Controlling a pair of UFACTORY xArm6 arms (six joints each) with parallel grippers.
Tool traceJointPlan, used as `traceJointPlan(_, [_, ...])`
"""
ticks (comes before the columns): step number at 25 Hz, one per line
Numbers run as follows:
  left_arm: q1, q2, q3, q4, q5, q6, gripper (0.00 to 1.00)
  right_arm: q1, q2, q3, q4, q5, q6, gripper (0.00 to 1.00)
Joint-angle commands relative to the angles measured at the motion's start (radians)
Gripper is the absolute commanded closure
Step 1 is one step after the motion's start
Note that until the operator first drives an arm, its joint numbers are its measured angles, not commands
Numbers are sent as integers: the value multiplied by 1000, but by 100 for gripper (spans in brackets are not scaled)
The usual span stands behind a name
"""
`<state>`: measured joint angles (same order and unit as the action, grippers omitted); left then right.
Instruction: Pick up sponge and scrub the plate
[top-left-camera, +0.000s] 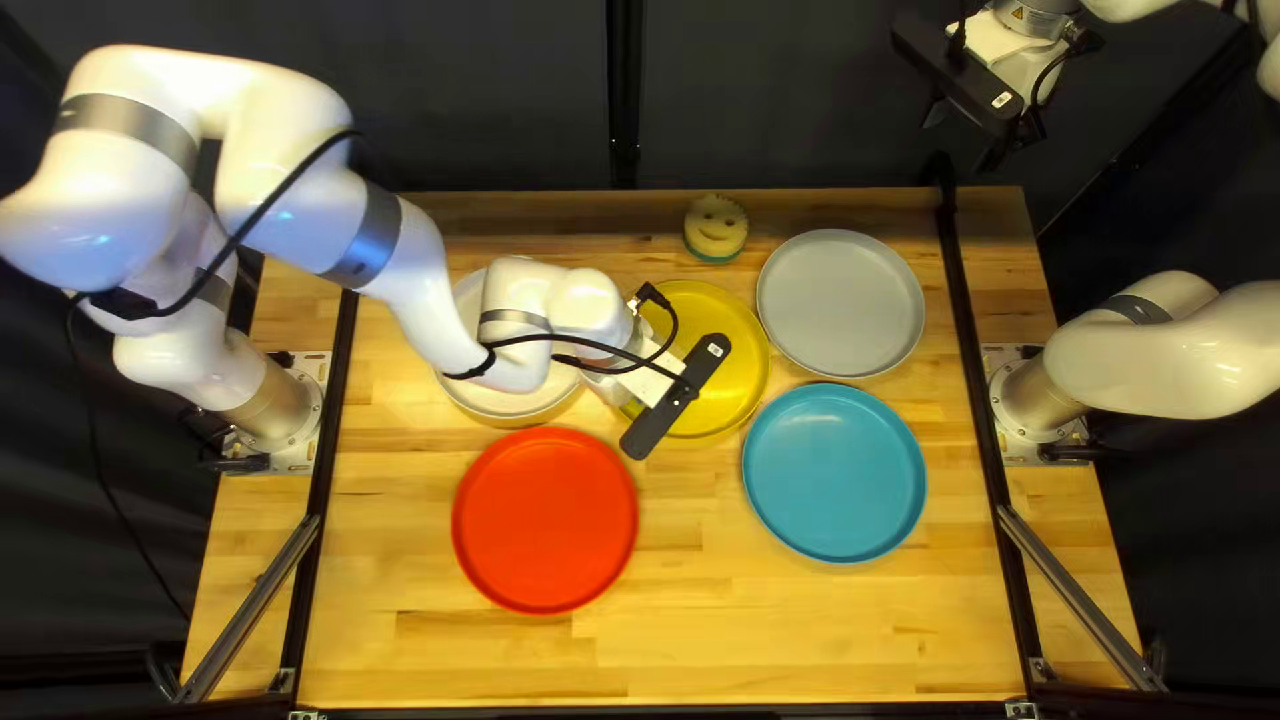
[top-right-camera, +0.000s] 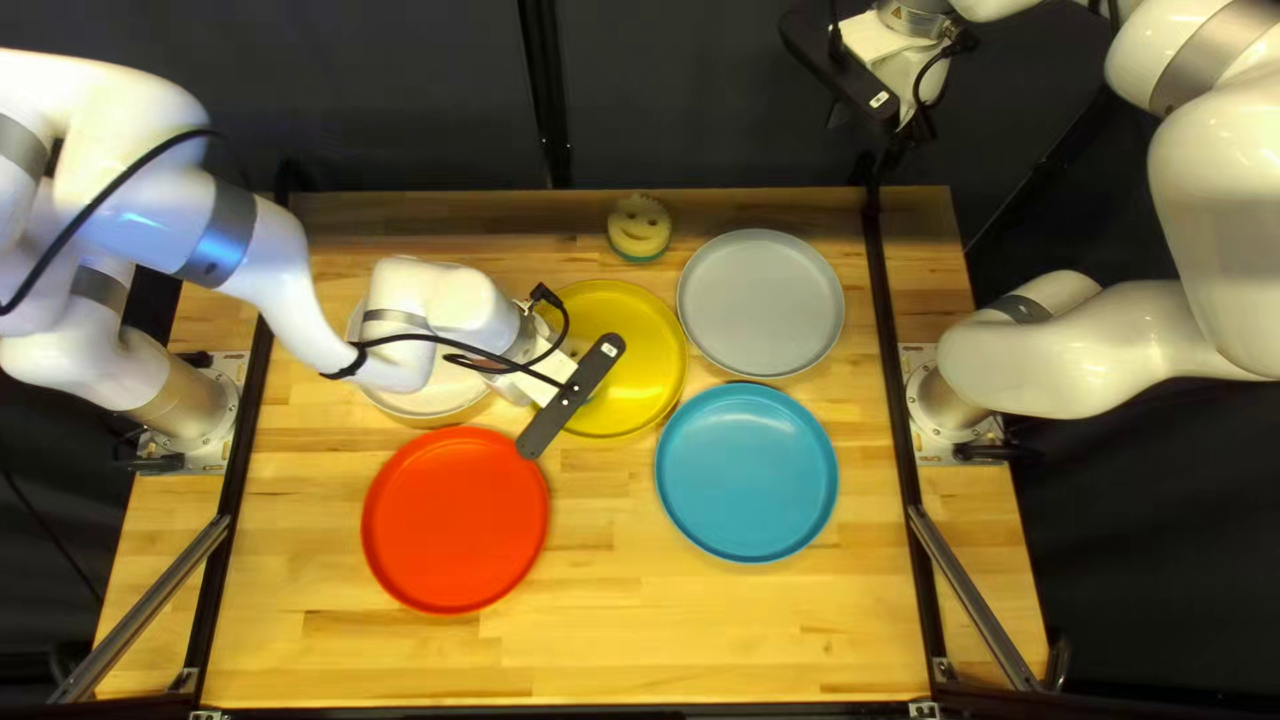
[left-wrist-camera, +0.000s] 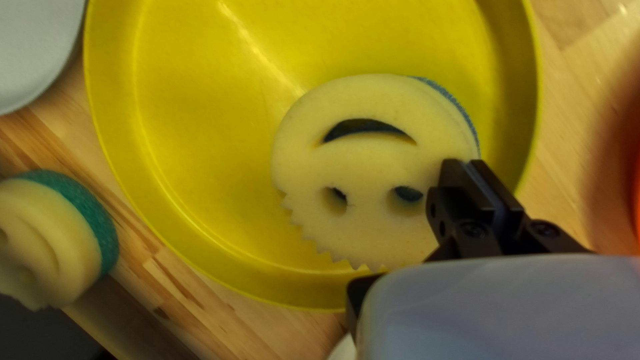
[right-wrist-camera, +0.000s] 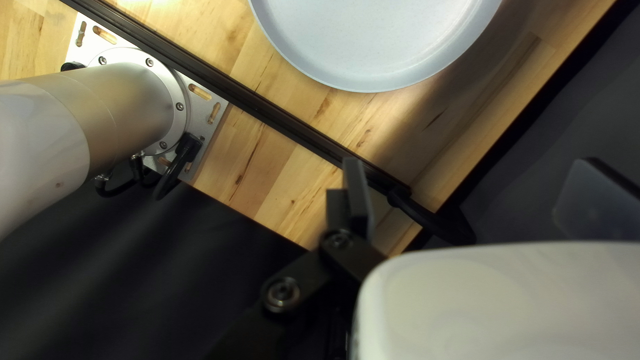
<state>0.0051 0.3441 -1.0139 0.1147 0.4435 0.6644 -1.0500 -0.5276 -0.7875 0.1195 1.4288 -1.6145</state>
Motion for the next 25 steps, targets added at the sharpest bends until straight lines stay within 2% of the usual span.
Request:
traceJointPlan(1, [1, 93, -122, -26, 15, 43, 100, 0, 0, 0, 0, 0, 0, 0])
traceJointPlan(4, [-6, 132, -182, -31, 23, 57, 100, 0, 0, 0, 0, 0, 0, 0])
traceJointPlan(7, [-9, 134, -179, -33, 14, 66, 100, 0, 0, 0, 0, 0, 0, 0])
traceJointPlan(20, [-41, -88, 136, -3, -53, -24, 100, 0, 0, 0, 0, 0, 0, 0])
traceJointPlan(23, [-45, -109, 169, 1, -58, -41, 100, 0, 0, 0, 0, 0, 0, 0])
traceJointPlan(25, [-50, -103, 162, 1, -55, -46, 100, 0, 0, 0, 0, 0, 0, 0])
